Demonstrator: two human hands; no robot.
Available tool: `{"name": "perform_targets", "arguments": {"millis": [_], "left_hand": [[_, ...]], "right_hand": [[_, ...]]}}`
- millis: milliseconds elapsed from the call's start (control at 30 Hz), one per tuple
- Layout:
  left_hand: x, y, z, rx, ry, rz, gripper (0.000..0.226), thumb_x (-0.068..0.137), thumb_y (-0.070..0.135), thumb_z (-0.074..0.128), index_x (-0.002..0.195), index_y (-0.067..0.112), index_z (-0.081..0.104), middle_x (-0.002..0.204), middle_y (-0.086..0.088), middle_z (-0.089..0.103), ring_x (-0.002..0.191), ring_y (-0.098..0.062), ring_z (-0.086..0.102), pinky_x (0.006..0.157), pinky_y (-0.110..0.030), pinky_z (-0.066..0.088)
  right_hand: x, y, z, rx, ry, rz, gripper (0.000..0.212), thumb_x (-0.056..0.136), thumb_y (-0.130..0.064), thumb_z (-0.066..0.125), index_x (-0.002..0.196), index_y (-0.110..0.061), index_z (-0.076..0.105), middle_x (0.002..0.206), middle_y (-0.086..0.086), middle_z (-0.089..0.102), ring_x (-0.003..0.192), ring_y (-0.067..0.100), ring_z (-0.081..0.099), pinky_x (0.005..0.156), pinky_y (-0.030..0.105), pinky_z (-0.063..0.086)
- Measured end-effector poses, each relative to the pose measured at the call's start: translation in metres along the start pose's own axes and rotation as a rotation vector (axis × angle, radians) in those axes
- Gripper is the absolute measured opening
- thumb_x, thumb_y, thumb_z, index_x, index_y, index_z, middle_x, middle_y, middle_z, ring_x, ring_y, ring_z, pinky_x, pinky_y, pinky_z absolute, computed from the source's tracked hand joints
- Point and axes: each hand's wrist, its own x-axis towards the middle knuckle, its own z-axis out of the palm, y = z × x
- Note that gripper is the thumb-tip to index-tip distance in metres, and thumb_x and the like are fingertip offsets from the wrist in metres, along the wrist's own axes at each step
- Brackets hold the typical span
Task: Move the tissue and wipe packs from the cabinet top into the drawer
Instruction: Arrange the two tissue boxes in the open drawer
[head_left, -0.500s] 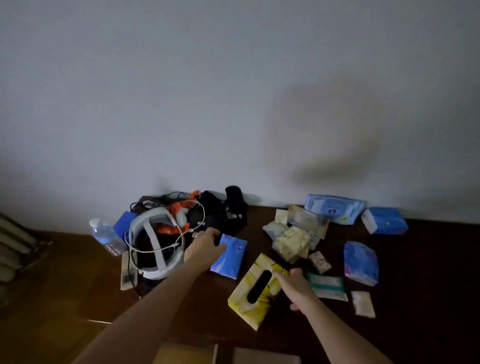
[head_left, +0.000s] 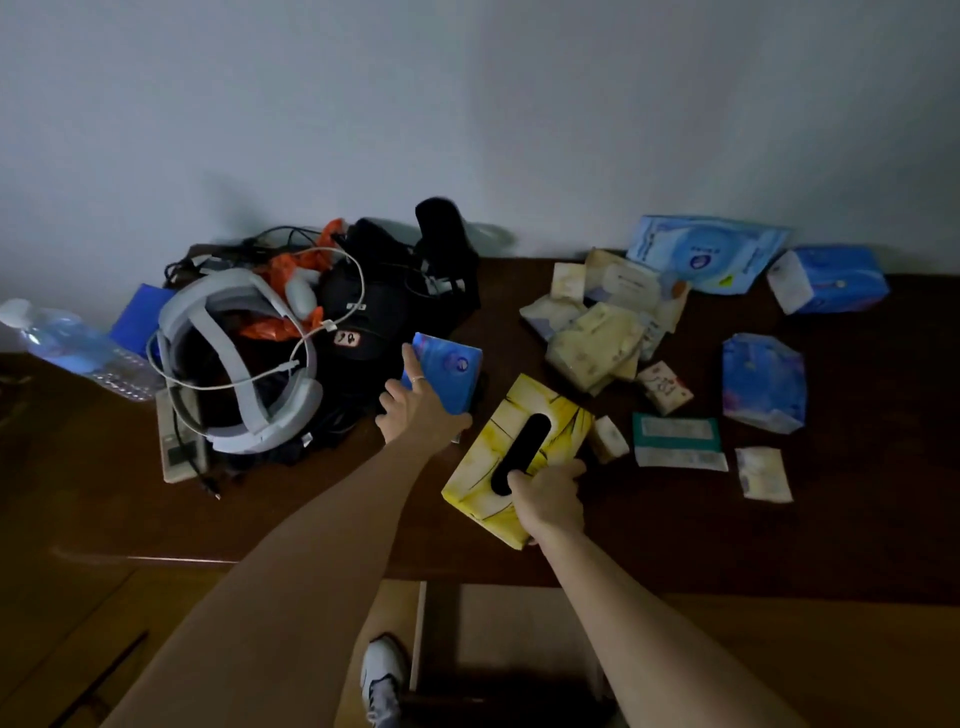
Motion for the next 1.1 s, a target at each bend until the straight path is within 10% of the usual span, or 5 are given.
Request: {"name": "perform_targets", "arguments": {"millis": [433,600,1100], "left_hand": [[-0.221,-0.126,0.035,-0.353,-0.017,-0.172,0.132,0.052,0.061,0.074,0.152,0.04,-0.009,0.135,-0.007,0.041,0.118,-0.031,0.05,0.078,-0.041,0.047],[-0.283,-0.173,0.12,-0.316,-0.185,-0.329,0.127,0.058,0.058,0.075,0.153,0.038,-0.008,0.135,-0.01,0.04,0.117,-0.033,0.052,0.089,-0.048,0.051],[-0.161,-0.257,0.392,-0.188,-0.228,-0.099,0.115,0.072,0.059,0.073,0.152,0.042,-0.007,0.123,-0.007,0.038,0.102,-0.029,0.05,0.073,-0.036,0.039]], "right_hand": [[-0.068,0.15,-0.044,0.073,-0.391,-0.295,0.026,0.091,-0.027,0.063,0.109,-0.036,0.048,0.1,-0.012,0.06,0.089,0.004,0.057,0.064,0.021,0.046],[-0.059,0.249,-0.029,-0.118,-0.475,-0.182,0.04,0.093,-0.036,0.061,0.131,-0.026,0.051,0.108,-0.01,0.057,0.112,0.027,0.059,0.087,0.037,0.046],[0.176,0.431,0.135,-0.329,-0.325,-0.04,0.062,0.083,-0.048,0.071,0.13,-0.017,0.045,0.116,0.006,0.063,0.103,0.03,0.062,0.078,0.034,0.045]]}}
